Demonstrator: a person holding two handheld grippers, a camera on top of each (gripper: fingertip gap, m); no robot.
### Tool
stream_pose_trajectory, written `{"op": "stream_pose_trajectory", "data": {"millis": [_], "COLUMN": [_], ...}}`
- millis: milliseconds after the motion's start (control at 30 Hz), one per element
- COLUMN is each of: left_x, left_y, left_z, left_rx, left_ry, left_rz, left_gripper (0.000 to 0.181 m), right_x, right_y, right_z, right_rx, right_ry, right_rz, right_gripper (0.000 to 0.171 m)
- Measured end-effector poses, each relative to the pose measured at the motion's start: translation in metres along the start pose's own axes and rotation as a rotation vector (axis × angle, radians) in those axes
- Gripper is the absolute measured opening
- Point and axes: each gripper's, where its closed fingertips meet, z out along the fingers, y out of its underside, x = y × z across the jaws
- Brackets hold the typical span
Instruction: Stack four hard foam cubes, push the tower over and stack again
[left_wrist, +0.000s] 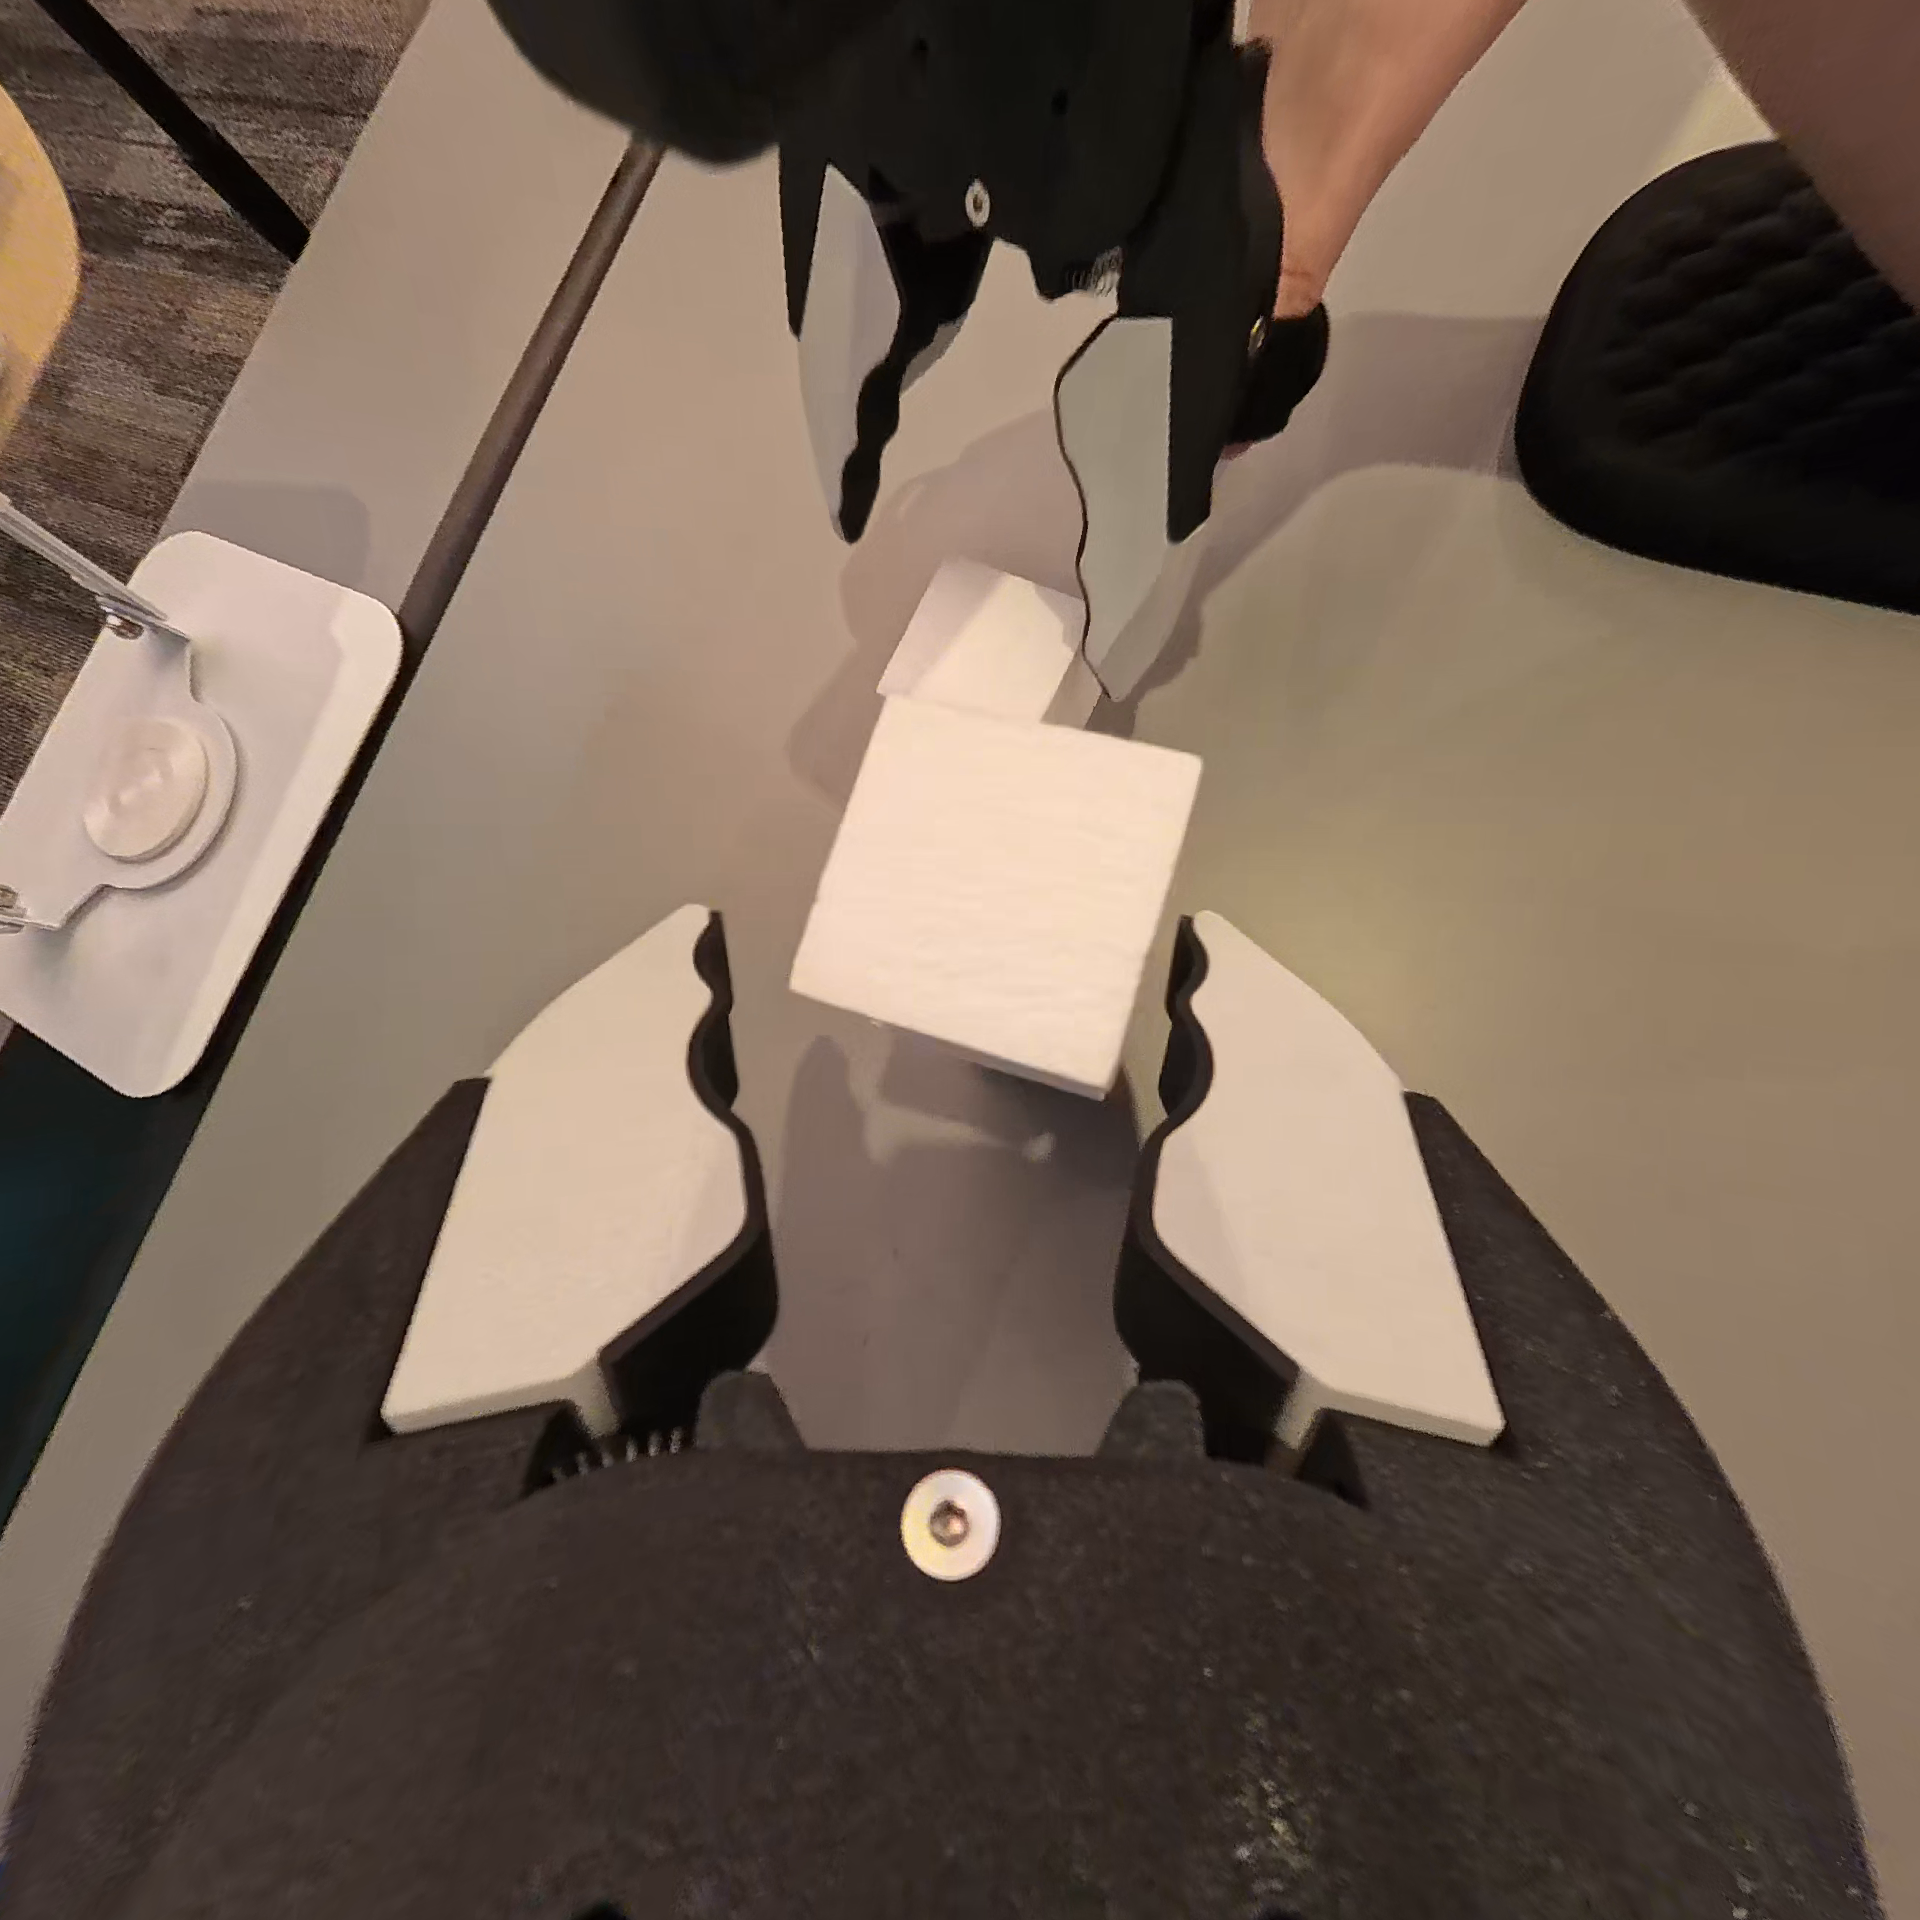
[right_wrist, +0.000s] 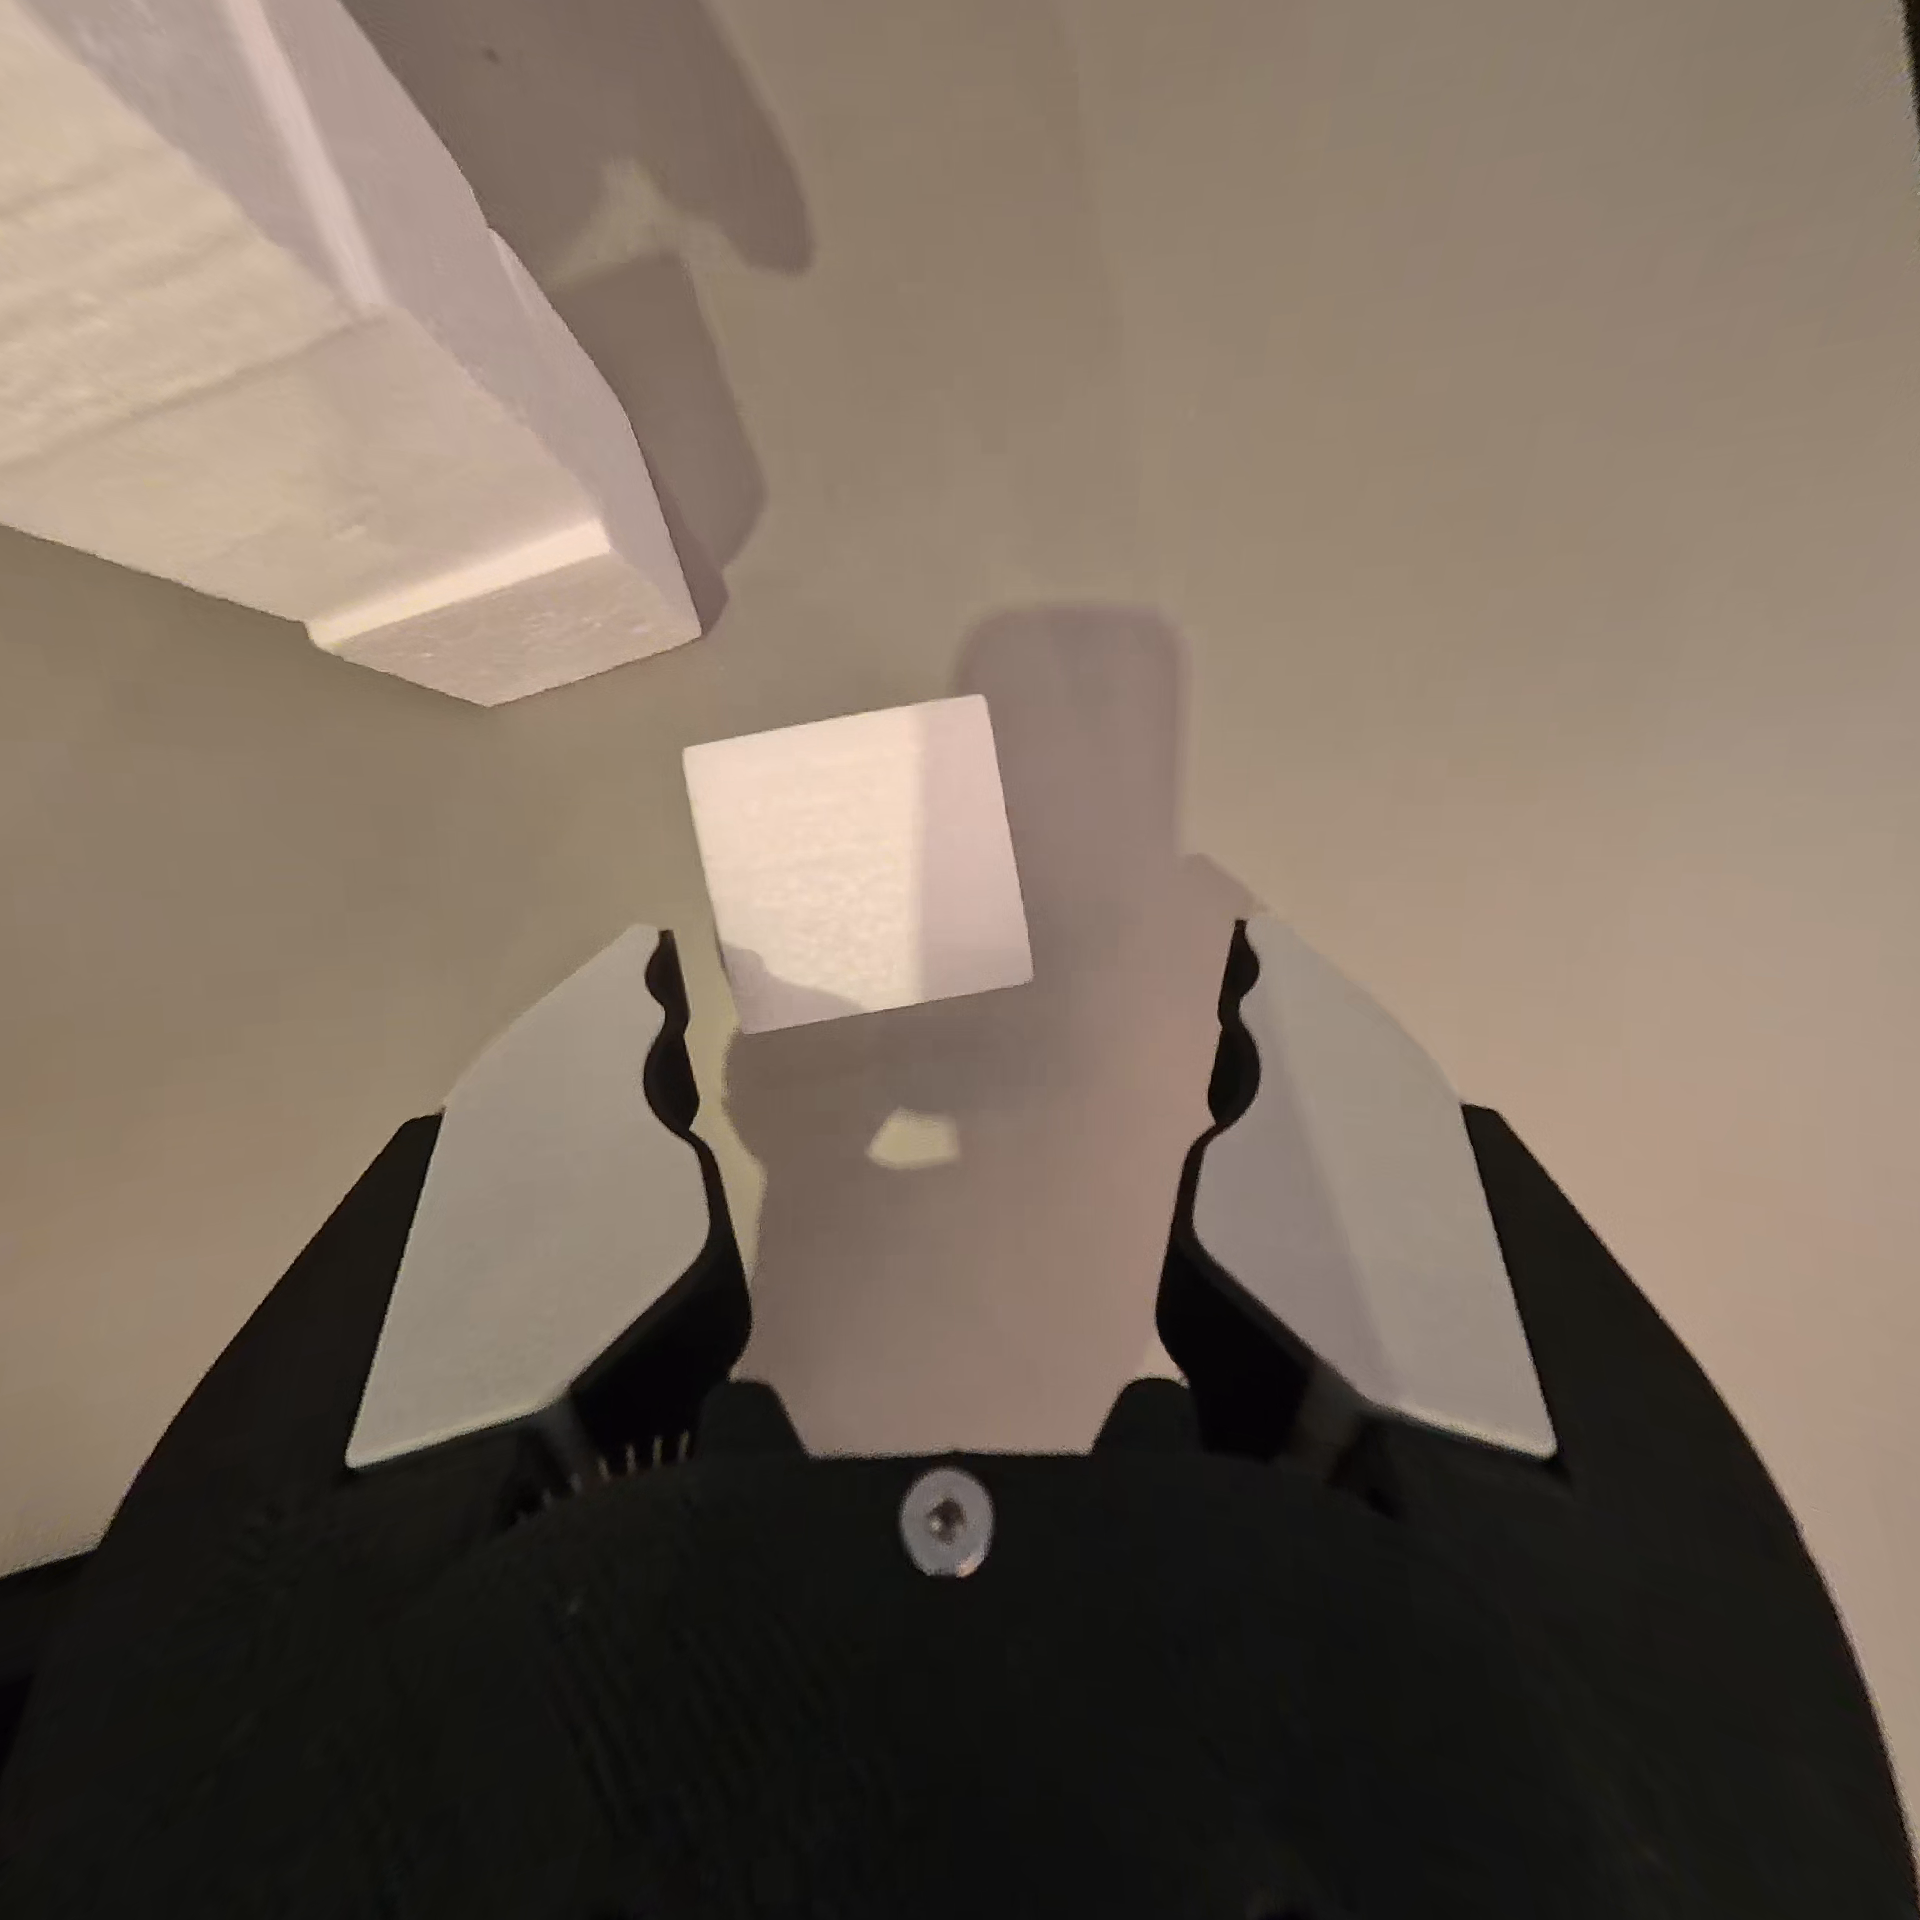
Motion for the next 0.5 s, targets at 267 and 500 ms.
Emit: {"op": "stream_pose_trajectory", "data": {"millis": [267,500], "left_x": [-0.007,-0.030], "left_y": [-0.001,0.046], "left_z": [-0.033,-0.070], "left_rx": [0.098,0.152], "left_ry": [-0.069,-0.114], "left_rz": [-0.009,-0.164], "left_gripper": [0.075,0.069], "right_x": [0.004,0.013], "right_y": [0.009,-0.013], "right_z": [0.000,-0.070], "right_rx": [0.005,0.225], "right_ry": [-0.028,0.048], "right_rz": [0.031,0.077], "right_gripper": [0.060,0.060]}}
